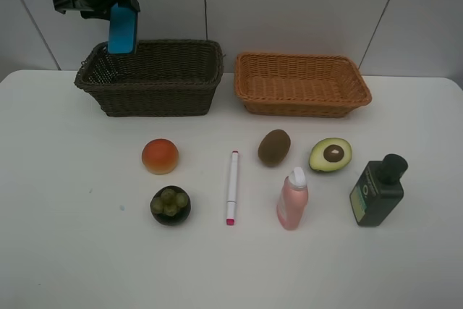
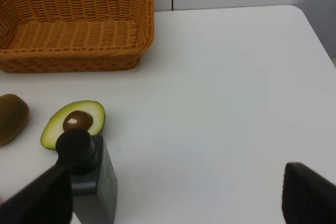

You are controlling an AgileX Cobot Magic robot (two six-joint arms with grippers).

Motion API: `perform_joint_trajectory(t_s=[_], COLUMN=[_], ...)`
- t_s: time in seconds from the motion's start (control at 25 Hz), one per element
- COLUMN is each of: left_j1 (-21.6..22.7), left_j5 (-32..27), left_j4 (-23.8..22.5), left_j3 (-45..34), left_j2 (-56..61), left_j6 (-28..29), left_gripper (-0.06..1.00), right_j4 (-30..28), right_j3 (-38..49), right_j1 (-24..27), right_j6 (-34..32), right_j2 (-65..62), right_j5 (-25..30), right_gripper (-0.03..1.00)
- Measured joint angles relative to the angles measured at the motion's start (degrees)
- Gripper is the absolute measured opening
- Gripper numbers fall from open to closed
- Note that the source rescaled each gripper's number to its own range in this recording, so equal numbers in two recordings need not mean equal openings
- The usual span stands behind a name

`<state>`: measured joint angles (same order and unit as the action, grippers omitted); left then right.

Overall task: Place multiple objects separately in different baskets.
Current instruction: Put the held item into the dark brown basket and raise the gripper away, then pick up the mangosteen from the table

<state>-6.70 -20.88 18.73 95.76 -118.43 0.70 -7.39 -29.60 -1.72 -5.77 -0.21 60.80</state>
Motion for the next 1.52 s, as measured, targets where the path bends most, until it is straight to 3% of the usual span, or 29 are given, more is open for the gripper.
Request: perform_joint_trajectory(t_s=[0.2,0.48,0.64,0.8,0.96,1.24,1.32,1.52], left_j1=[0.0,0.0,0.0,0.0,0.0,-0.1,-0.1,-0.1], left_j5=[0.1,0.3,0.1,-3.8,-13.6,-44.4,-47.2,-47.7], left_j4=[-0.5,-9.5,-11.3,-11.5,-11.6,-13.1,-15.6,-19.8], left_j3=[1.8,1.9,1.9,1.9,3.7,12.1,11.7,3.5], left_j2=[-4.9,-6.3,-6.3,-6.0,-4.3,-2.1,-1.6,2.8], left_j6=[-0.1,-2.4,-2.5,-2.4,-2.0,2.8,4.7,6.1], left_gripper=[0.55,0.57,0.88,0.96,0.97,0.97,0.97,0.97], right_j4=[0.0,0.0,0.0,0.0,0.0,0.0,0.0,0.0], right_j3=[0.0,0.0,0.0,0.0,0.0,0.0,0.0,0.0], right_j1=[0.0,0.0,0.0,0.0,0.0,0.0,0.0,0.0], right_j6=[0.0,0.0,0.0,0.0,0.0,0.0,0.0,0.0], right_j2=[0.0,0.0,0.0,0.0,0.0,0.0,0.0,0.0], right_j5=[0.0,0.0,0.0,0.0,0.0,0.0,0.0,0.0], right_gripper=[1.00,1.00,1.00,1.00,1.00,1.00,1.00,1.00])
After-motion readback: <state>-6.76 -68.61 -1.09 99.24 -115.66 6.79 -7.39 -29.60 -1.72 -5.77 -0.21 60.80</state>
